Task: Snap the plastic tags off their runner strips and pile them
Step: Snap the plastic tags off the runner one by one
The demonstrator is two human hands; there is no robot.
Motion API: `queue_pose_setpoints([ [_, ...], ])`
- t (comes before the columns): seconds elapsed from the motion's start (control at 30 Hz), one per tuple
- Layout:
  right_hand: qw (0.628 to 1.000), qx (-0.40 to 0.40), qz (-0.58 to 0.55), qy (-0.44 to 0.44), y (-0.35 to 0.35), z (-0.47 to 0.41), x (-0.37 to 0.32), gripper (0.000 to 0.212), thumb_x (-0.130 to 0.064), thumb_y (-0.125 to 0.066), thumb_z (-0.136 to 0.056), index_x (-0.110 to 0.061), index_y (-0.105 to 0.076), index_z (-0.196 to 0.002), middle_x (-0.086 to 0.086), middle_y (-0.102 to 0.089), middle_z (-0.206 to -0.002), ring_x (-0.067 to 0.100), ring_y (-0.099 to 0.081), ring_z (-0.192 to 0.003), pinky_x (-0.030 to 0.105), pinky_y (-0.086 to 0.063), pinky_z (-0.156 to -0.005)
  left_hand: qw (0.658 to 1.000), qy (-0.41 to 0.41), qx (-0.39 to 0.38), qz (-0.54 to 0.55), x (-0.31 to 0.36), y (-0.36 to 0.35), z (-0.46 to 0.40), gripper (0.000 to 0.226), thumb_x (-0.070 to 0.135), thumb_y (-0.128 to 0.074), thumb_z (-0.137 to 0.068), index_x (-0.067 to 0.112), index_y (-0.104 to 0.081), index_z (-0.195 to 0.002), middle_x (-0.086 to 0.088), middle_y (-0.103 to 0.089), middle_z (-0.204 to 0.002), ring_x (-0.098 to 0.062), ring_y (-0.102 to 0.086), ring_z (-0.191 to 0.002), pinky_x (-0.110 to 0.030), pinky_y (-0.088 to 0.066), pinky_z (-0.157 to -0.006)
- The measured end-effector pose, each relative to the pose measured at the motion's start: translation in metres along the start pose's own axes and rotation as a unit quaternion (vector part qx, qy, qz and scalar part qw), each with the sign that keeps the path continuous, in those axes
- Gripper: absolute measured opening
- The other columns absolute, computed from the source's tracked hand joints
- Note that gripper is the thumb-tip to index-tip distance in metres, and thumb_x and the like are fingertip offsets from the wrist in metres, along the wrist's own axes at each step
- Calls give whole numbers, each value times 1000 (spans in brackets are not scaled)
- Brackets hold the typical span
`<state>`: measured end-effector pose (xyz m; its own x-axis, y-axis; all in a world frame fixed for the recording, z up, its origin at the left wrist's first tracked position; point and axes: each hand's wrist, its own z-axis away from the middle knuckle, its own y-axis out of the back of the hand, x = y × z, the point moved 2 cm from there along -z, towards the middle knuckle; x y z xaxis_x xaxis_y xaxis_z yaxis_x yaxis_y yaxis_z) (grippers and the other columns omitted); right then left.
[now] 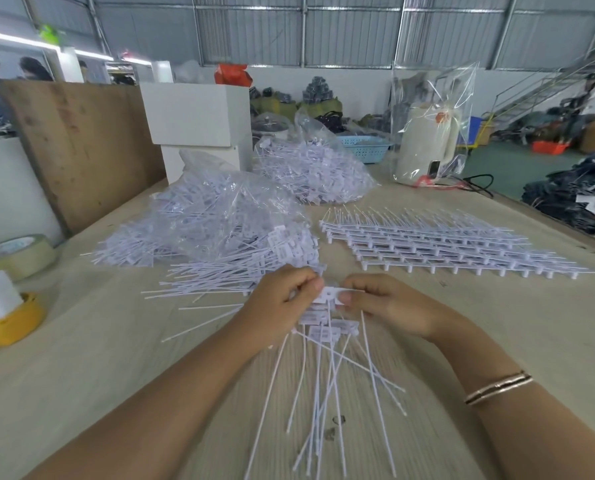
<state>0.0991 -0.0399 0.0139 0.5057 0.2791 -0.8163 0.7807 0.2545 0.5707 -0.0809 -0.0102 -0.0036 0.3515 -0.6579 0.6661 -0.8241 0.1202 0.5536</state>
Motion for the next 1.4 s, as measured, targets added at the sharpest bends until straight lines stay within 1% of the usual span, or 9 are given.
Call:
queue_pose_setpoints([
  [0.07, 1000, -19, -21, -11, -6, -1, 1, 33, -20, -53, -95, -29, -62, -65, -17, -59, -63, 2, -57, -72, 36, -47, -89, 999, -9, -29, -14, 2, -1, 1, 32, 22, -53, -95, 33, -49, -65, 18, -52, -60, 0, -46, -57, -13, -32, -57],
  [0.2, 999, 12, -48, 17, -12, -2, -6, 40, -19, -51, -96, -35, -63, -61, -15, -53, -57, -1, -46, -55, 14, -38, -59, 999, -5, -38, -33, 2, -1, 2, 19, 27, -58, -91, 31, -54, -73, 7, -53, -63, -9, -46, -55, -21, -31, -55],
  [0.47, 948, 62, -312, 12, -22, -11, -3, 27, -16, -55, -79, -13, -67, -55, -2, -51, -49, 8, -39, -45, 17, -30, -46, 985, -116, 80, -95, 15, 7, -2, 34, 38, -53, -85, 7, -66, -79, -3, -57, -69, -11, -46, -74, -30, -39, -65],
  [0.73, 922, 65, -382, -8, -27, -17, 4, 21, -24, -56, -71, -15, -66, -54, -3, -39, -44, 9, -28, -41, 17, -28, -42, 967, -159, 130, -150, 16, 3, -5, 31, 33, -51, -88, 8, -64, -75, 0, -60, -69, -13, -48, -72, -35, -41, -65],
  [1.03, 903, 8, -424, 69, -28, -17, -4, 29, -14, -47, -81, -17, -52, -53, -4, -38, -53, 10, -33, -50, 19, -31, -51, 988, 26, 36, 150, 18, -8, -1, 20, 34, -45, -90, 26, -50, -73, 8, -48, -67, -4, -42, -63, -17, -34, -63],
  [1.13, 862, 21, -499, 84, -19, -17, -2, 24, -17, -48, -80, -15, -51, -57, -2, -40, -55, 12, -38, -53, 19, -36, -55, 974, 64, 30, 214, 13, -4, 0, 25, 41, -45, -89, 22, -54, -75, 13, -58, -74, -6, -51, -73, -15, -39, -70],
  [1.2, 884, 57, -456, 83, -9, -17, 4, 21, -19, -50, -78, -13, -47, -57, 0, -40, -56, 14, -34, -55, 22, -32, -56, 984, 58, 1, 171, 10, -1, 0, 24, 47, -48, -87, 27, -56, -75, 13, -57, -69, -3, -50, -66, -11, -37, -63],
  [1.3, 968, 111, -217, 53, -7, -16, 12, 25, -23, -51, -81, -14, -49, -58, -1, -46, -59, 13, -41, -57, 20, -34, -58, 999, 30, 28, 6, 2, 0, -2, 21, 49, -49, -86, 38, -52, -69, 15, -45, -55, 0, -39, -55, -20, -29, -64],
  [1.4, 988, 147, -42, 25, -17, -23, 16, 27, -26, -59, -91, -20, -52, -66, -5, -50, -63, 4, -44, -56, 14, -34, -55, 963, 0, 78, -258, -3, -3, -6, 19, 45, -49, -92, 35, -60, -82, 19, -51, -73, 1, -49, -81, -29, -17, -76],
])
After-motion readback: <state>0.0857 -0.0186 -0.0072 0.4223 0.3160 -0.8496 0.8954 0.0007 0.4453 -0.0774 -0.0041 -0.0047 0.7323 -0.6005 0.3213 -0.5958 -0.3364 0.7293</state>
